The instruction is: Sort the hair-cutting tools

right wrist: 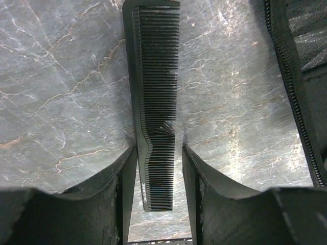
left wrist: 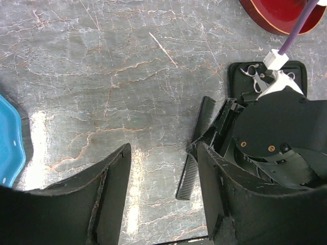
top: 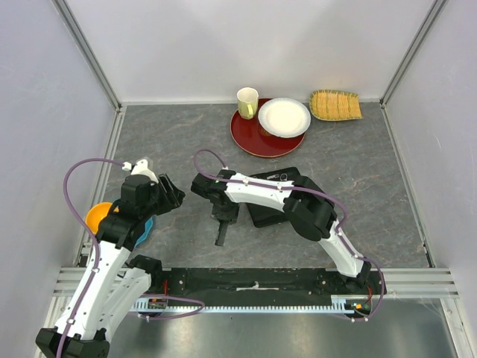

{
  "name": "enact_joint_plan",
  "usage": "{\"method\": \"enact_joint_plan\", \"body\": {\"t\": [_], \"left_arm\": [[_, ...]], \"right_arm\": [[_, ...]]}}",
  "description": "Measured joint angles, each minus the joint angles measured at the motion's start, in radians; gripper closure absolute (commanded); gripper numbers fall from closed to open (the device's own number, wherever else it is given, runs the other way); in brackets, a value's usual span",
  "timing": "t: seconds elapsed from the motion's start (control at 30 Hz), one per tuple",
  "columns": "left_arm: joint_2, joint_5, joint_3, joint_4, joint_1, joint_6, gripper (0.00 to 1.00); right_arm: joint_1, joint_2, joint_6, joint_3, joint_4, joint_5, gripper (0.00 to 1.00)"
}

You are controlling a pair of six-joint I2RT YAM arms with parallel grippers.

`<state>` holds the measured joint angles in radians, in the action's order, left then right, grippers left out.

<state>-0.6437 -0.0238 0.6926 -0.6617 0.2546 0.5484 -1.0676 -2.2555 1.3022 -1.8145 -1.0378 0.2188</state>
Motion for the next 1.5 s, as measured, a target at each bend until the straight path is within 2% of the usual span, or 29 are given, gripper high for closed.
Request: {"method": "enact_joint_plan", "body": {"t": [0.37, 0.53, 0.83, 1.5], "left_arm": [[-0.006, 0.001, 0.0, -0.002, 0.0, 0.0, 0.38], [-0.011, 0.008, 0.0, -0.002, 0.0, 0.0, 0.38], [-0.013, 0.008, -0.004, -0.001, 0.0, 0.0, 0.38], [-0.027, 0.038, -0.008, 0.002, 0.0, 0.0, 0.37]], "right_arm": [[0.015, 0.049, -0.064, 0.088, 0.088, -0.054, 0.52], [0.026, 0.053, -0.082, 0.1, 0.096, -0.08, 0.61], [0.034, 0.051, -0.103, 0.101, 0.094, -0.101, 0.65], [0.023, 0.047, -0.193, 0.07, 0.068, -0.045, 0.59]]}}
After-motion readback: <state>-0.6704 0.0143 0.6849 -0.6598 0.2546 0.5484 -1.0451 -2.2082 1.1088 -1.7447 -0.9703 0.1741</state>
